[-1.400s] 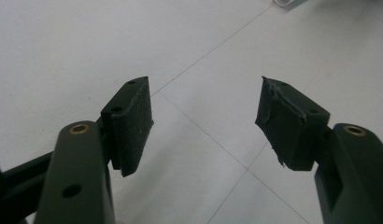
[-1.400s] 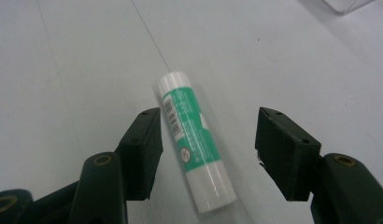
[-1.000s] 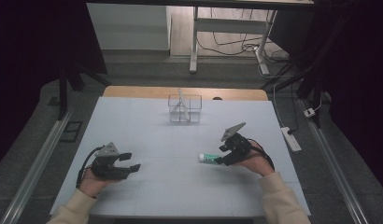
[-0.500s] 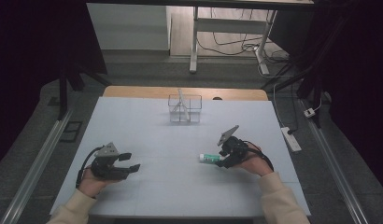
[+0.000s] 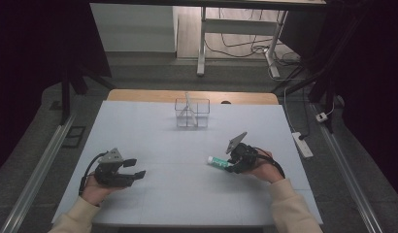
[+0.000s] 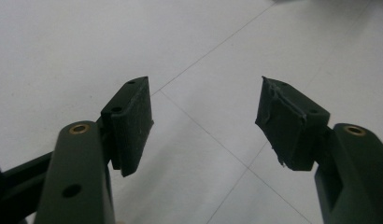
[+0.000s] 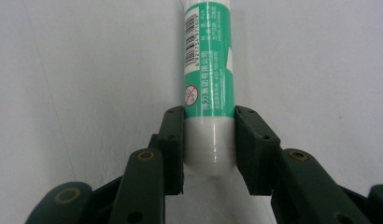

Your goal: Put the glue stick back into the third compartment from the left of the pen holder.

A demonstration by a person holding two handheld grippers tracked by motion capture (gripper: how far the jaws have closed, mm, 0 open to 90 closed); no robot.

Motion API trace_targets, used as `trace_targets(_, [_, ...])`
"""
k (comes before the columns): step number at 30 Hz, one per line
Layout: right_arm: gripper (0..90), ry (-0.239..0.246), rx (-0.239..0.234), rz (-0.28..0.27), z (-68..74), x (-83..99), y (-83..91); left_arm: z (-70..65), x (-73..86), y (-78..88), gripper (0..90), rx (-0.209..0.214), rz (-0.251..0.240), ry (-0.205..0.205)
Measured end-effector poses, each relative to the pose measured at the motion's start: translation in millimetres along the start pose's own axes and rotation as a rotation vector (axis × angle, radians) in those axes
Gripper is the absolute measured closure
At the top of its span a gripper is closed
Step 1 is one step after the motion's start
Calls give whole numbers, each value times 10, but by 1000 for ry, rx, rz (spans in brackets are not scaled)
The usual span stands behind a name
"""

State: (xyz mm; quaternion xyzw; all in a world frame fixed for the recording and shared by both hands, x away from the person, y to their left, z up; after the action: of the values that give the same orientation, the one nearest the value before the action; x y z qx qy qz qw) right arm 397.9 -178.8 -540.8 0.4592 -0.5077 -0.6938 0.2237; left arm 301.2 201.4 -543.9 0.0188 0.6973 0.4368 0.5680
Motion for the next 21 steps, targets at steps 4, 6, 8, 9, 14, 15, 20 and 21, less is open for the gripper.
trace_targets(4, [644,-15,-2,-47,22,-52,68,-14,-25,8,353,-4,-4,-11])
trace_targets(6, [644,-18,-11,-62,55,-83,104,-35,-53,13,354,-15,0,-29])
trace_targets(8, [644,-17,-16,-74,91,-118,131,-67,-88,12,354,-24,2,-50])
trace_targets(9, [644,-21,-26,-80,114,-135,142,-84,-104,9,354,-28,5,-61])
trace_targets(14, [644,-30,-63,-96,213,-208,151,-133,-156,-20,352,-33,18,-93])
trace_targets(15, [644,-30,-69,-99,229,-224,148,-134,-163,-27,352,-34,18,-95])
trace_targets(20, [644,-38,-100,-110,330,-319,104,-146,-230,-63,351,-52,18,-104])
trace_targets(21, [644,-36,-102,-106,354,-337,90,-152,-252,-74,350,-56,18,-110])
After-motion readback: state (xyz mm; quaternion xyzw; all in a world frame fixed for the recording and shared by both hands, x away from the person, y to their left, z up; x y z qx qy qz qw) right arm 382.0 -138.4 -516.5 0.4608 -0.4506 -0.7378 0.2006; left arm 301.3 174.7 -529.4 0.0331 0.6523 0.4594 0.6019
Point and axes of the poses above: each handheld gripper's, and its own axes: y roughly backward along the jaws, x roughly out of its underside, z roughly to its left, the point moved 5 cm from there along -y, roughly forward along the jaws, and after that the axes turned 14 degrees about -y, right-handed, at the moved point
